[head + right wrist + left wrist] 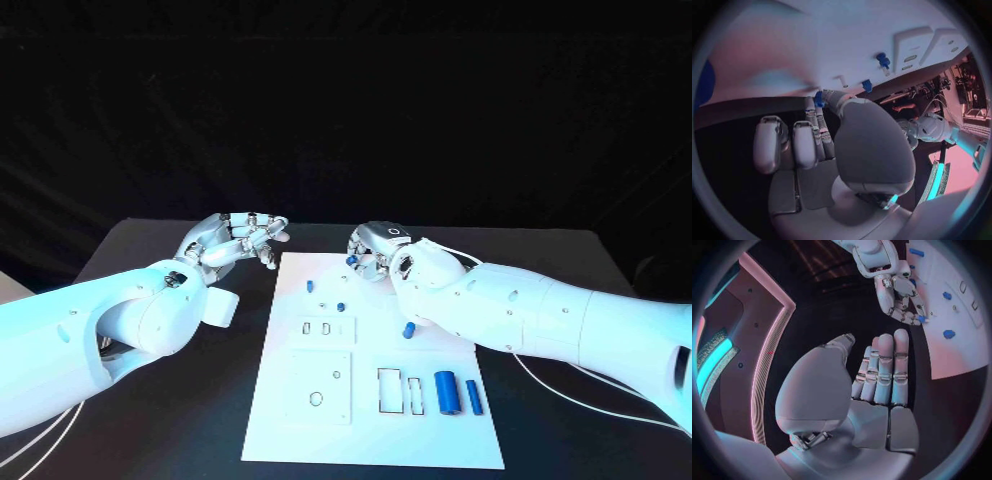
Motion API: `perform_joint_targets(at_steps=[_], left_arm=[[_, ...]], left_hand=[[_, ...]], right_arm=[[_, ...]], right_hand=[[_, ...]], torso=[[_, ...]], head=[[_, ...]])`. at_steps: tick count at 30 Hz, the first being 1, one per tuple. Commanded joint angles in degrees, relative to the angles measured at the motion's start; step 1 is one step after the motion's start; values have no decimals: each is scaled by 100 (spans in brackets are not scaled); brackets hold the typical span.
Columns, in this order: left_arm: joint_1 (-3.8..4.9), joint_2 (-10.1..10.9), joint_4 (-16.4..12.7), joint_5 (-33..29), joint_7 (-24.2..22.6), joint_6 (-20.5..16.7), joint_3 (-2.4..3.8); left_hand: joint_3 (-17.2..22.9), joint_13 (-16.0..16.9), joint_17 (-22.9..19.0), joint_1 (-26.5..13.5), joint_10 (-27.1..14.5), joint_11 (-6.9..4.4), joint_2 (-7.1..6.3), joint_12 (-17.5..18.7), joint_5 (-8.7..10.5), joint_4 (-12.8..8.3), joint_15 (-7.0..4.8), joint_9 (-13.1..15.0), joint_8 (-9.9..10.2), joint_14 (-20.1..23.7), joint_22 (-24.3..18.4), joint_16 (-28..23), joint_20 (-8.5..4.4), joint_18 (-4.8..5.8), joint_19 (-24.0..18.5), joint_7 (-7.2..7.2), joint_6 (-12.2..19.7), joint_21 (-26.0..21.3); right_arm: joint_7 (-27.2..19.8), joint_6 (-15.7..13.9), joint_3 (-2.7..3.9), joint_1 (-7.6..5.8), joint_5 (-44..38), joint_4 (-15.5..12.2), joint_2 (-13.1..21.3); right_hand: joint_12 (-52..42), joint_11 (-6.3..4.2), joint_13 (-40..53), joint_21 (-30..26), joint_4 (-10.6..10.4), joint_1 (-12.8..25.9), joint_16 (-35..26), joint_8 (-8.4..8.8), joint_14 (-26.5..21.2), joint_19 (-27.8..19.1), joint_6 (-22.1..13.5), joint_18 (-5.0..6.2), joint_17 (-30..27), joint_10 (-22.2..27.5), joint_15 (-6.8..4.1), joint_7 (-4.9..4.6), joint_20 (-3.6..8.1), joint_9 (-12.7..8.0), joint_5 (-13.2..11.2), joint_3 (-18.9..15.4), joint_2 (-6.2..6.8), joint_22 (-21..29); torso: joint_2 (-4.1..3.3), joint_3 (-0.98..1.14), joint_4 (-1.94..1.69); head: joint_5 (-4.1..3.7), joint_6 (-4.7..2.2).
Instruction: Assemble the parts on the task board
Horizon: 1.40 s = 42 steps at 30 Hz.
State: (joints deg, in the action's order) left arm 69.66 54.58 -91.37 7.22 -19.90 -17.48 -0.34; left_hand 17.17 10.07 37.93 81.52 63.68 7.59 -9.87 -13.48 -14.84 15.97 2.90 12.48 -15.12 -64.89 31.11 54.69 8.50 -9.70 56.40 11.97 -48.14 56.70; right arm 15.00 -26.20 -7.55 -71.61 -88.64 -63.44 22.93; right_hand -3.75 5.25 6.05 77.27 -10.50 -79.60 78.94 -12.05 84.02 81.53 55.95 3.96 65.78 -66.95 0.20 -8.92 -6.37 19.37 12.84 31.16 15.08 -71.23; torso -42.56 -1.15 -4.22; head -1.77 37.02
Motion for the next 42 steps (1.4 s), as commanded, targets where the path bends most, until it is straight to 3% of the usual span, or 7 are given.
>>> perform_joint_targets(at_steps=[1,23,29,34,37,41,42], left_arm=[[18,-11,2,-27,-49,38,6],[24,-13,29,-28,-17,46,7],[25,11,24,-28,-26,53,7],[25,37,38,-28,-36,57,6],[25,47,45,-28,-42,59,6],[25,56,50,-28,-45,68,6],[25,56,51,-28,-46,72,6]], left_hand=[[45,7,-4,32,-37,-19,-16,-18,6,-2,12,5,-30,47,-5,-34,-8,-83,-32,-1,28,-10],[68,9,-22,45,-45,-19,-5,-23,13,-7,13,8,-31,56,-7,-49,-4,-84,-50,0,30,-12],[75,10,-29,58,-50,-20,-14,-25,21,-18,13,10,-30,58,-7,-53,-2,-85,-56,0,32,-10],[83,10,-37,80,-56,-20,-32,-27,28,-36,12,11,-30,59,-8,-58,-2,-86,-62,0,35,-9],[83,10,-37,80,-56,-20,-32,-27,28,-36,12,11,-30,59,-8,-58,-2,-86,-62,0,35,-9],[82,10,-40,79,-58,-18,-37,-27,30,-36,13,11,-30,59,-8,-60,-1,-86,-64,2,36,-8],[82,10,-40,79,-58,-18,-37,-27,30,-36,13,11,-30,59,-8,-60,-1,-86,-64,2,36,-8]], right_arm=[[-119,-130,-1,3,18,-34,-2],[-113,-229,-2,2,9,-148,108],[-100,-364,63,-35,67,-767,671],[-195,-124,148,-240,667,-1398,1338],[-304,161,167,-349,1188,-1577,1641],[-387,449,178,-425,1589,-1644,1935],[-397,513,180,-436,1648,-1628,1986]], right_hand=[[-7,0,4,-28,6,56,-19,51,173,-17,-69,6,2,-34,26,5,4,-7,-25,42,-22,-22],[17,-23,59,-53,79,97,21,130,176,-18,-169,9,-5,-57,2,33,36,18,-60,62,48,-21],[-5,-19,70,-76,88,106,12,151,168,-31,-201,14,-32,-52,6,20,31,18,-64,53,64,3],[-126,-55,144,-44,90,168,46,172,177,-3,-213,4,5,-230,-16,32,42,32,-129,-21,125,-59],[-270,-104,276,12,85,468,135,254,203,43,-307,-17,128,-384,-70,62,69,31,58,-760,169,-161],[-824,-187,884,87,-345,55,273,345,235,115,-482,-32,301,-643,-105,104,149,55,-300,-2180,-100,-317],[-970,-200,998,102,-398,1,292,345,242,126,-497,-46,339,-756,-125,96,143,60,-322,-2297,-91,-341]], torso=[[-1,-1,-1],[5,-4,6],[2,-1,43],[28,-5,109],[45,-8,147],[53,4,181],[54,9,190]], head=[[4,3],[-14,1],[-33,-26],[-64,-63],[-80,-76],[-95,-94],[-93,-93]])
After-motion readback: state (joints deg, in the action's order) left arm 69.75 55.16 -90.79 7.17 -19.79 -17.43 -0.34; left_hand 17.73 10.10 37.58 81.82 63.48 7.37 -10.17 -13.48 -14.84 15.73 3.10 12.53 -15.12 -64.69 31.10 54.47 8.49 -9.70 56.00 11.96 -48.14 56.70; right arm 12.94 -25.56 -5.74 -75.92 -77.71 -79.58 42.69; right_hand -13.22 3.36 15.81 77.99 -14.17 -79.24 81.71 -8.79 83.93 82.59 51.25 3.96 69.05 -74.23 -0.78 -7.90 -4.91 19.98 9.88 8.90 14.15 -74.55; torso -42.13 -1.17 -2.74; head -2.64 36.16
